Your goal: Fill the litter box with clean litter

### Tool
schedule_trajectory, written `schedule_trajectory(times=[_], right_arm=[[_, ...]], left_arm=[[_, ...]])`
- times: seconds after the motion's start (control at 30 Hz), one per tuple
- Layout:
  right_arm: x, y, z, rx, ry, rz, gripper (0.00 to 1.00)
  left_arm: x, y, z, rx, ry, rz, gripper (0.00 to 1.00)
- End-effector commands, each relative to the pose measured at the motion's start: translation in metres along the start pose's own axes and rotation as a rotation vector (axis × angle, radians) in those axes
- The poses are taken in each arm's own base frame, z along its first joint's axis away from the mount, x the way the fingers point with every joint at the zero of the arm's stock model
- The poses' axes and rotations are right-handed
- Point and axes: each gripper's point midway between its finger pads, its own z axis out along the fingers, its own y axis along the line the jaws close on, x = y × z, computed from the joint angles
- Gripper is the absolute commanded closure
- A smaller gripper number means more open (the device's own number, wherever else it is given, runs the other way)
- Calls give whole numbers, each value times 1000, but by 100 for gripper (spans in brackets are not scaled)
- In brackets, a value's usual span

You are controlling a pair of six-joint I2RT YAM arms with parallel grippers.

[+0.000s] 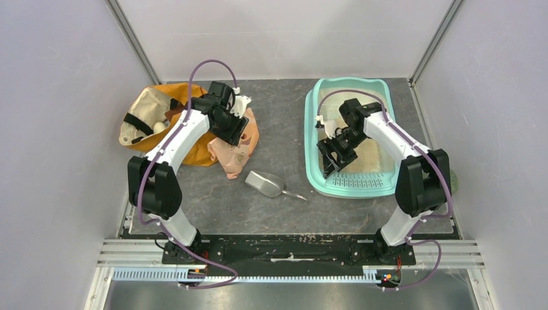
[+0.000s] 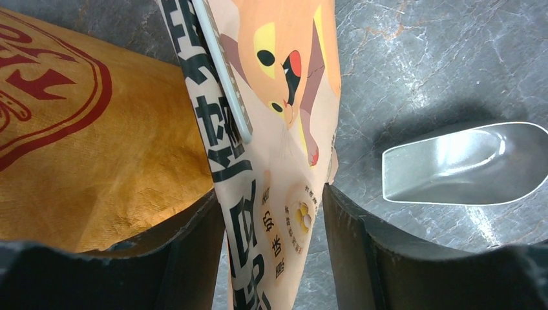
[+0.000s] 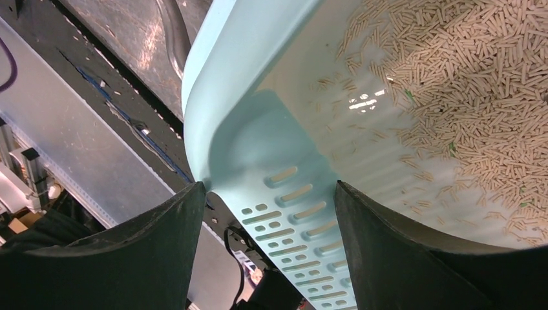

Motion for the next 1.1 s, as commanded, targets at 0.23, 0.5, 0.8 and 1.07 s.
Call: schedule_trajectory(times=[0.23,0.5,0.8,1.07], right_arm=[[57,-14,-20,138,167,-121,19],[-4,20,-46,42,-47,-123,10],[-101,41,-100,73,-430,-296,8],[-130,48,-135,65,-623,-438,9]], left_arm=[[-9,-3,-16,16,-68,55,45],[-10,-6,-14,36,-74,73,79],[-38,-2,-21,40,-211,255,98],[-102,-12,-60,105,-420,549,98]])
